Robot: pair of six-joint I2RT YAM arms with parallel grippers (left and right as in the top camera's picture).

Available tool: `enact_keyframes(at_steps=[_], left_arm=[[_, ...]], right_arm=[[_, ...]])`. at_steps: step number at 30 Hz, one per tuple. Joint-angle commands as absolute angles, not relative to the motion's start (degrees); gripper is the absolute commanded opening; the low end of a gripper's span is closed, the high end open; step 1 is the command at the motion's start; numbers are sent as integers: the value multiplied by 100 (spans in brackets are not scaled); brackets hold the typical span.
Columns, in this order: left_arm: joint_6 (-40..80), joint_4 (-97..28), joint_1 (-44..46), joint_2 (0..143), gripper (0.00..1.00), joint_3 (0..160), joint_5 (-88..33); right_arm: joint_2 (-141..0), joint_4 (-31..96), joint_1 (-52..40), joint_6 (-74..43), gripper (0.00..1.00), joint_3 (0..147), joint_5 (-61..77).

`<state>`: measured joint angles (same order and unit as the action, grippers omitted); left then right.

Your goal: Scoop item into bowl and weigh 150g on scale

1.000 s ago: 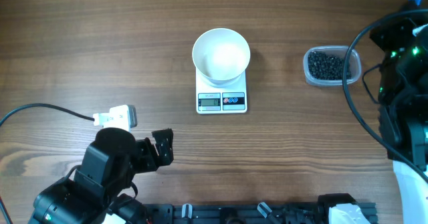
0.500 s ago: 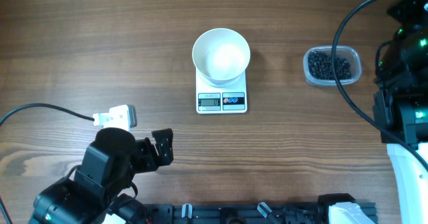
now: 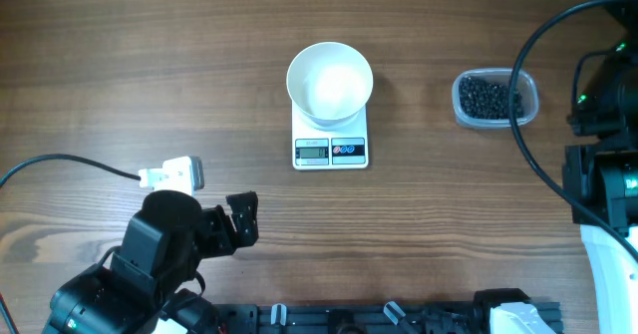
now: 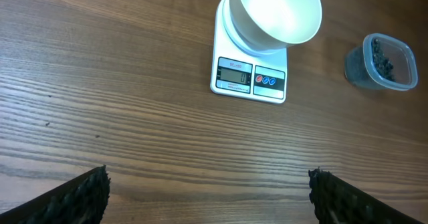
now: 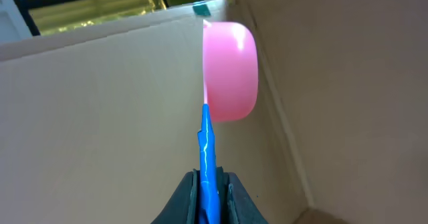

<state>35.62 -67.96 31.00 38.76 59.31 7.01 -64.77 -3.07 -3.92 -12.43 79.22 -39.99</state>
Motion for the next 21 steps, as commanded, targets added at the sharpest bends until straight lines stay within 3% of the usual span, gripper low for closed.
enact_keyframes(at_steps=[1,5,10,13,18,21], left_arm=[[3472,-6781,3061,3863,100,5924,755],[3472,-6781,3063,3863,100,5924,755],[3472,-6781,3063,3863,100,5924,755],[3472,-6781,3063,3863,100,5924,755],[3472,-6781,3063,3863,100,5924,755],[3472,-6781,3061,3863,100,5924,755]], right_arm=[[-6440,172,-390,-3148,4,7999,-3854],[-6453,882,-390,-4792,4,7999,-3859],[-6504,1015,-390,-4998,4,7999,-3898],[-6617,1031,-390,-5798,4,7999,-3894],[-6879,1009,-388,-5782,4,7999,-3900],[-6952,773,-388,-4869,4,7999,-3896]])
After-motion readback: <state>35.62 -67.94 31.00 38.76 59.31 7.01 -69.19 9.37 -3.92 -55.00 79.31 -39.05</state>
